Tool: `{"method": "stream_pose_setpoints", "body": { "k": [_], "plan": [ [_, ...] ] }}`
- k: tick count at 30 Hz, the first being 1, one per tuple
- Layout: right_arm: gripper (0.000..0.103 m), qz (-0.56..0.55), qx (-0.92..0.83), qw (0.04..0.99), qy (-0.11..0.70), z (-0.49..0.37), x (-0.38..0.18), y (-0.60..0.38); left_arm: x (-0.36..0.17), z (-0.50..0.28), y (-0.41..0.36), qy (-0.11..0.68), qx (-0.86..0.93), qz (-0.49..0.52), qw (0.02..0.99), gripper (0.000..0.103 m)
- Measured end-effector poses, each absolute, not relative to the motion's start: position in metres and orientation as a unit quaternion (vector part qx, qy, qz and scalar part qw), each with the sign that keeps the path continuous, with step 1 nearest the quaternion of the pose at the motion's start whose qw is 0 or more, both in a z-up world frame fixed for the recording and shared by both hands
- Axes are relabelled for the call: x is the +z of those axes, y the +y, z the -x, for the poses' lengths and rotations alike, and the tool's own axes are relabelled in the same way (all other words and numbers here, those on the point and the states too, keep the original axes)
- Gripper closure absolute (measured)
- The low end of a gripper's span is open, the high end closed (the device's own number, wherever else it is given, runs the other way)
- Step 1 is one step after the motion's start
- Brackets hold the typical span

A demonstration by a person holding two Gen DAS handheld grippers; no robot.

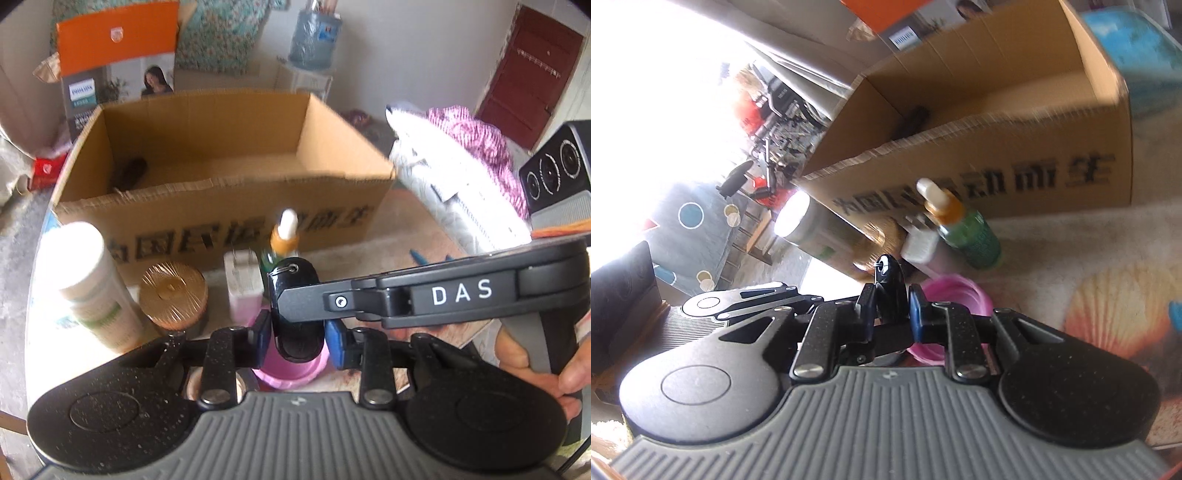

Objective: Organize rigid objects
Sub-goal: 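Carry the black cylinder into the box and open the right tool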

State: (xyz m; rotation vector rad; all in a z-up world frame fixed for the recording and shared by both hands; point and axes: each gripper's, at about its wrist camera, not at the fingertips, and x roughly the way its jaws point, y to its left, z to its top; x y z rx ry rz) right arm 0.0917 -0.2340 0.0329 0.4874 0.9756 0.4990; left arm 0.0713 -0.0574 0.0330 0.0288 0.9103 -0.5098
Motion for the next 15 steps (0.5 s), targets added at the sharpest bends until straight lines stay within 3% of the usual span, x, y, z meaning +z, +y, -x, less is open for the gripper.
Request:
{"method": "stream_pose_setpoints", "body": {
  "k": [8,15],
  "plan": [
    [0.086,-0.191,0.273,0.851,0.405,-0.119,0.101,-0.214,0.093,-0.093,-0.036,0.381,-0.222,-0.005,0.898,0.071],
    [0.086,-0.178,0.295,0.844,0.412,-0.193,0.128,-0.198,0.113,-0.157,-0.019,0.394,-0.199,0.007,0.897,0.07]
  ]
}}
